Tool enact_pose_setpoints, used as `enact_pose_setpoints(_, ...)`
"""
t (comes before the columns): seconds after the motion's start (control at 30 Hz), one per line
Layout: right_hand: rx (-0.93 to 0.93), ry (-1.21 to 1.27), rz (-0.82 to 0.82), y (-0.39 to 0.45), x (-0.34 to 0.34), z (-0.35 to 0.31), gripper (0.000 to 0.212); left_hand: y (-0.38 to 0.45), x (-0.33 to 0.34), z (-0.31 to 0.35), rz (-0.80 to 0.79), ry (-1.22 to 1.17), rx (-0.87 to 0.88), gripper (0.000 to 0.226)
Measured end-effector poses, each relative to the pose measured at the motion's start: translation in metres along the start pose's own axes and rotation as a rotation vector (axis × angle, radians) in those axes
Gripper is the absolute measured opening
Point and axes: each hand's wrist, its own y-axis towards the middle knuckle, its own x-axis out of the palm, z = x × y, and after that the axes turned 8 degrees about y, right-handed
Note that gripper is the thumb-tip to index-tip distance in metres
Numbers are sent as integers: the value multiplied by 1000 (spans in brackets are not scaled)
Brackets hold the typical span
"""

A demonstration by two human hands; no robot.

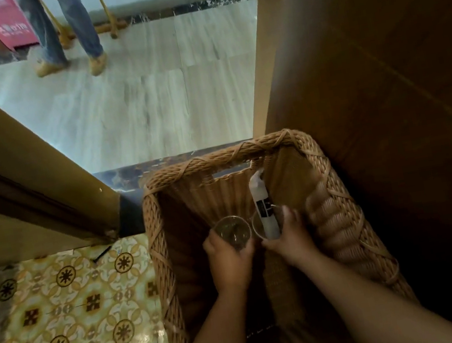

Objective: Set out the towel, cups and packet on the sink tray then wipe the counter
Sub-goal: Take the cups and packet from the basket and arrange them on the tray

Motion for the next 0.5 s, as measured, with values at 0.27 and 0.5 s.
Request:
enact_pose_setpoints(0.27,-204,-87,17,-101,-81,-68,110,-81,-116,29,81,61,169,100)
enact_pose_setpoints(0.5,-497,-93,-48,-157,-93,-157,109,-124,-216,13,289,45,242,99)
